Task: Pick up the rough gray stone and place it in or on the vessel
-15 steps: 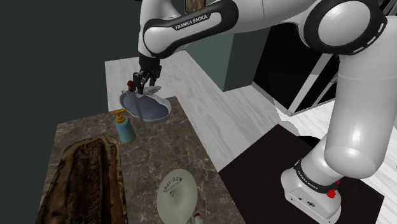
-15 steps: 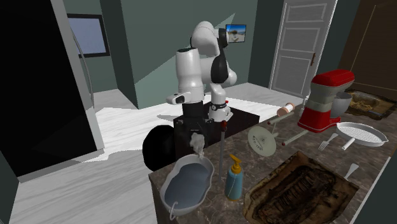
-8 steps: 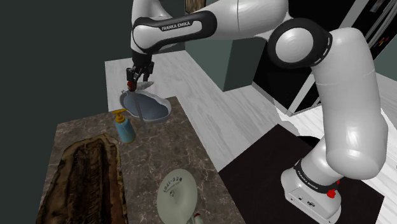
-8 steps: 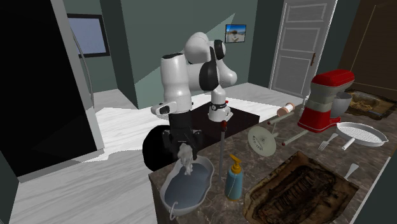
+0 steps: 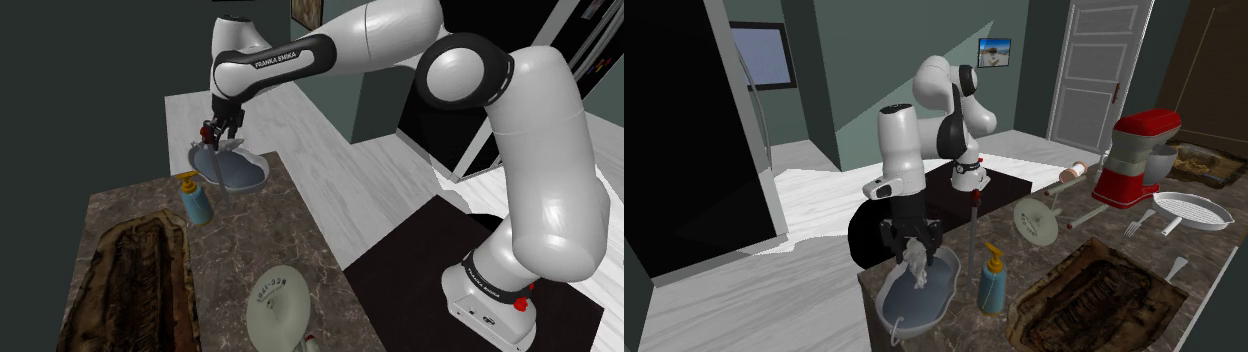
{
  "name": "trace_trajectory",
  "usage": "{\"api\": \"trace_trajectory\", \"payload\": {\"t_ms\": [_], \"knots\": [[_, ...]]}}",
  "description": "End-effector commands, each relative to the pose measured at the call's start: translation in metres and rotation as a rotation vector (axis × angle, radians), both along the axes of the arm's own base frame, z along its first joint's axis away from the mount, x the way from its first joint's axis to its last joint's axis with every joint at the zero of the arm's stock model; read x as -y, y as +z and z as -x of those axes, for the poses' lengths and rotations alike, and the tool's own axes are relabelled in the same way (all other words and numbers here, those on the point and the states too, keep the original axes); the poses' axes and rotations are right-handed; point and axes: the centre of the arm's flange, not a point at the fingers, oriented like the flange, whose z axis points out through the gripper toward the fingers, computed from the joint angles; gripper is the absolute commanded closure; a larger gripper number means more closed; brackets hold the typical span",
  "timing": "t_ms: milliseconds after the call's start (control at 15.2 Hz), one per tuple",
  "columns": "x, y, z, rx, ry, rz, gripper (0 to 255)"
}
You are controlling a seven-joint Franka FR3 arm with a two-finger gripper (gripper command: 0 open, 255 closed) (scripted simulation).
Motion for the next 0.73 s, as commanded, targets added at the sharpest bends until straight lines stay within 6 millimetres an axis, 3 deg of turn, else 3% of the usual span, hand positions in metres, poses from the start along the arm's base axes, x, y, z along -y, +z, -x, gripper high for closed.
{"api": "trace_trajectory", "payload": {"t_ms": [0, 198, 660], "knots": [[-0.001, -0.011, -0.001, 0.001, 0.000, 0.000, 255], [-0.001, -0.026, -0.001, 0.001, 0.000, 0.000, 255], [-0.001, -0.026, -0.001, 0.001, 0.000, 0.000, 255]]}}
